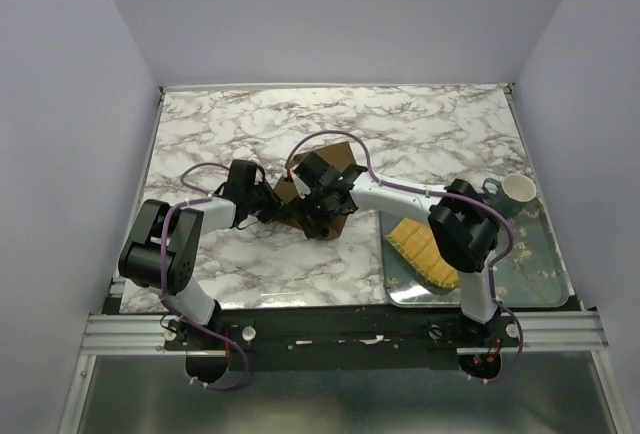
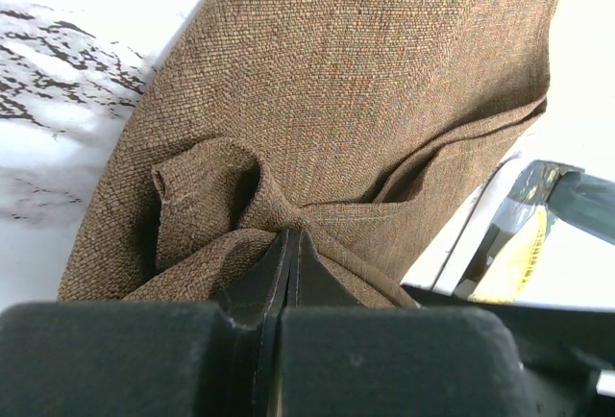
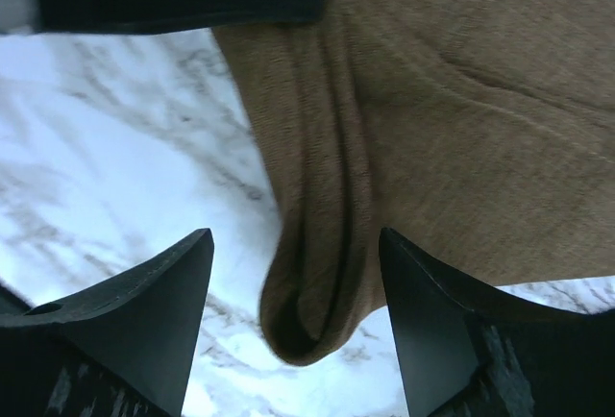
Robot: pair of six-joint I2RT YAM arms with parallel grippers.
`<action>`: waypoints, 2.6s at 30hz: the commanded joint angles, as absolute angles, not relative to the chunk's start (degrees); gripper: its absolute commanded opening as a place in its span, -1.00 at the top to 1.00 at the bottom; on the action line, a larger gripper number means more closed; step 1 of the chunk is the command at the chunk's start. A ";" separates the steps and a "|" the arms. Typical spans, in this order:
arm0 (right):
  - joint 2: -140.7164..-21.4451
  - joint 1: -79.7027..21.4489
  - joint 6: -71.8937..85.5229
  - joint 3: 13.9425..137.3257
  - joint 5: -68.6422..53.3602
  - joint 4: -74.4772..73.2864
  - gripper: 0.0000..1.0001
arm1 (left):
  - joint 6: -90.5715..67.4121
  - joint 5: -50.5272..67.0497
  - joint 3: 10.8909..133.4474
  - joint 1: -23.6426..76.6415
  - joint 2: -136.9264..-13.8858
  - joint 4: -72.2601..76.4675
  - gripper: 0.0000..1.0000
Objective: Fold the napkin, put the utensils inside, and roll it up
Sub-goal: Roll the napkin with the utensil
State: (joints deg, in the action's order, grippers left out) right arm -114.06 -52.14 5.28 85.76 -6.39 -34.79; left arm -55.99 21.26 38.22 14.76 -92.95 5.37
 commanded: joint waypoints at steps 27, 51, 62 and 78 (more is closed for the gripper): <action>-114.61 -44.74 11.78 73.48 -13.18 -24.96 0.99 | -51.86 12.22 38.50 14.77 -98.53 -4.92 1.00; -104.24 -45.35 12.74 69.43 -14.68 -27.95 0.12 | -51.15 11.95 39.02 14.77 -98.88 -5.54 1.00; -109.86 -43.86 12.22 73.21 -6.68 -28.48 0.53 | -51.06 12.13 38.93 14.77 -99.23 -5.54 1.00; -104.51 -50.88 8.70 80.07 12.64 -40.43 -0.09 | -51.50 12.39 38.85 14.68 -99.58 -5.19 1.00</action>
